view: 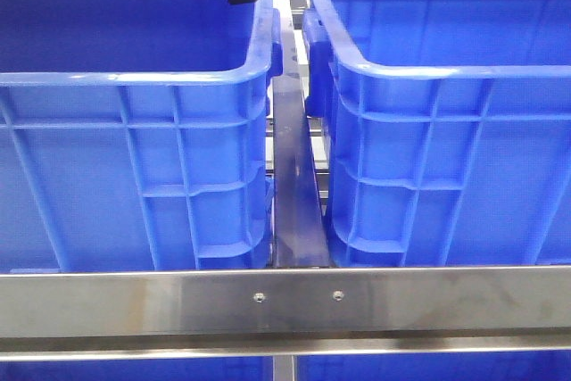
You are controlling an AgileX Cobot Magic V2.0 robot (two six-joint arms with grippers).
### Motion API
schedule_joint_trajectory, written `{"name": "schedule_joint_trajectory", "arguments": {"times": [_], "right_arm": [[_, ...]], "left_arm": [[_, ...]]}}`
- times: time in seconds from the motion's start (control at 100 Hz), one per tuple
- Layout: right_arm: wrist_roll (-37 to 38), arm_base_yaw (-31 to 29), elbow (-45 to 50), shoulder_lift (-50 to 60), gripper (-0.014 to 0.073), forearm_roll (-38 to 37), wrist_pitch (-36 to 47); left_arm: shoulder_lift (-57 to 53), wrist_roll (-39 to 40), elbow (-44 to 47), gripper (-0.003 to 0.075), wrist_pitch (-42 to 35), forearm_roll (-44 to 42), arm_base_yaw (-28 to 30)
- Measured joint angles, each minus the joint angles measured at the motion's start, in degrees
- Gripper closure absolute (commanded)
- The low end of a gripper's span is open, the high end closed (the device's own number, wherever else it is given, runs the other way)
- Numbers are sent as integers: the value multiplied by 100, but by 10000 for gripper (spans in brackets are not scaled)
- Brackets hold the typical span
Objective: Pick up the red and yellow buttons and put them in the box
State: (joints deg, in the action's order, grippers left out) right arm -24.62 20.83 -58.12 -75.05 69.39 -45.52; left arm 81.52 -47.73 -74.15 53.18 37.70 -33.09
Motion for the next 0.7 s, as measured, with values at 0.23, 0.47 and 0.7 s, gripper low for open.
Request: {"name": "schedule_joint_trajectory", "arguments": {"times": [0.23,0.47,0.7], "right_arm": [[-4,0,0,0,409,0,0],[-4,0,0,-8,409,0,0],[-4,-135,-28,-8,409,-10,-30]], "left_arm": [[0,0,0,410,0,0,0],[0,135,0,21,-11,13,0],[0,157,0,52,24,26,0]]}}
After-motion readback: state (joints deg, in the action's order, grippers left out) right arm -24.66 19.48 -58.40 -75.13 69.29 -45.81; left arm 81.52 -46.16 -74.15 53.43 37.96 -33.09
